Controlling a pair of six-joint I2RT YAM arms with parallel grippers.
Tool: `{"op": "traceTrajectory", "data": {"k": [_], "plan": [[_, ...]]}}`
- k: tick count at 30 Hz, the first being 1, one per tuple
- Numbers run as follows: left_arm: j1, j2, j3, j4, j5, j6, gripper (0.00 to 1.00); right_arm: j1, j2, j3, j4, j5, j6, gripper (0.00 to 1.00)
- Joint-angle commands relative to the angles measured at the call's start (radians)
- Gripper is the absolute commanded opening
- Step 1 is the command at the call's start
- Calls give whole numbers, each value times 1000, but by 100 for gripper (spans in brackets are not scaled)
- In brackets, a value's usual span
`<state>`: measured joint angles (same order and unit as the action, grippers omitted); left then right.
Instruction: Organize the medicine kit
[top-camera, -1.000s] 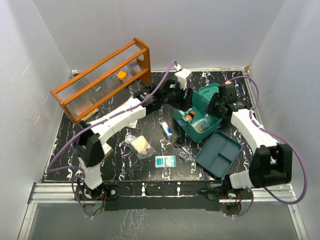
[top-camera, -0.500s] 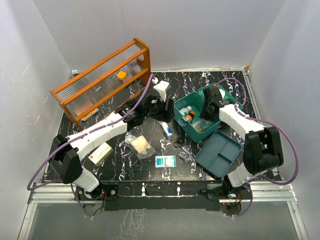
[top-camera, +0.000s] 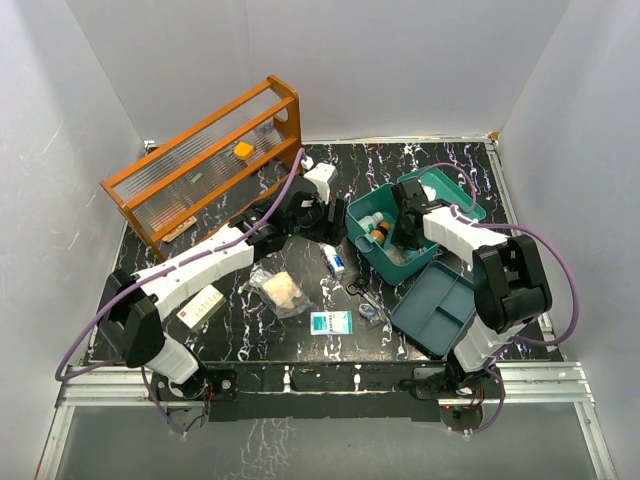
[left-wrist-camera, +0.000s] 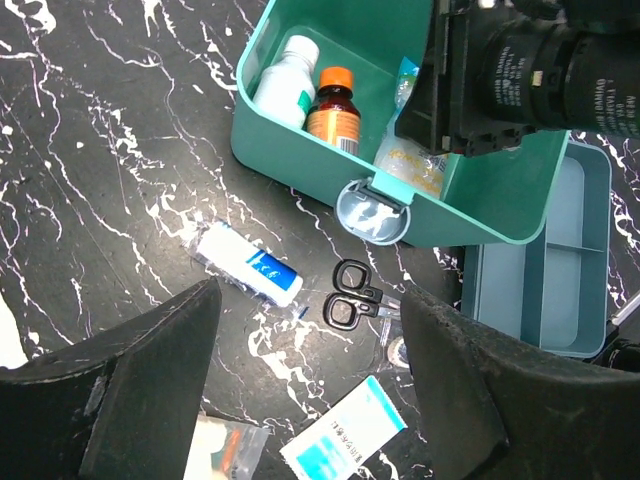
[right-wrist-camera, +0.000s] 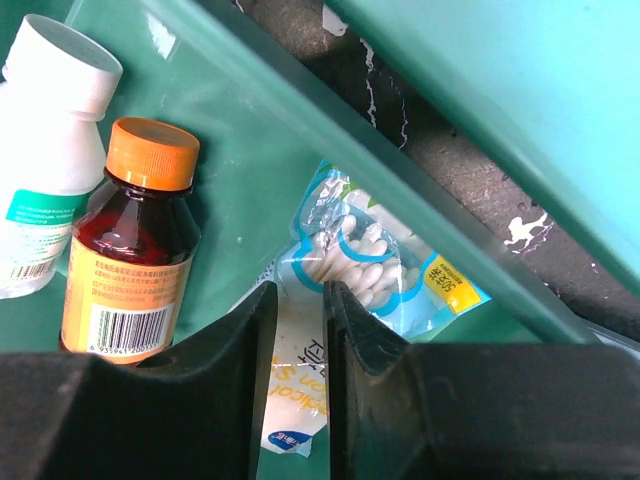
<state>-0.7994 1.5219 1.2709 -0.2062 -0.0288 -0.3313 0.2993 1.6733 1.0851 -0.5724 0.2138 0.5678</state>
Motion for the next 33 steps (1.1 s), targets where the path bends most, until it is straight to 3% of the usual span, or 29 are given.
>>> {"op": "traceTrajectory", "data": {"k": [1,11,21,23,24,25,29,33], "plan": [[37,-22,-22,20,21,-38,72,1,-53,69,10,27,-3,26],[128,-63,-111,41,14,-118,73,29,-208,197,-30,-33,-18,35],[183,-185,-269,36,-172,-185,79,116,-379,167,106,-260,-33,44],[190,-214,-298,9,-229,-210,84,145,-386,146,137,-299,-26,44],[190,-227,-309,-26,-282,-236,95,163,-390,133,149,-306,-23,45],[192,-241,-321,-57,-324,-258,98,182,-392,119,163,-312,-20,45],[198,-322,-373,-131,-376,-295,99,272,-369,88,188,-319,-60,45],[201,-398,-423,-181,-329,-348,98,365,-302,100,166,-339,-93,45]]}}
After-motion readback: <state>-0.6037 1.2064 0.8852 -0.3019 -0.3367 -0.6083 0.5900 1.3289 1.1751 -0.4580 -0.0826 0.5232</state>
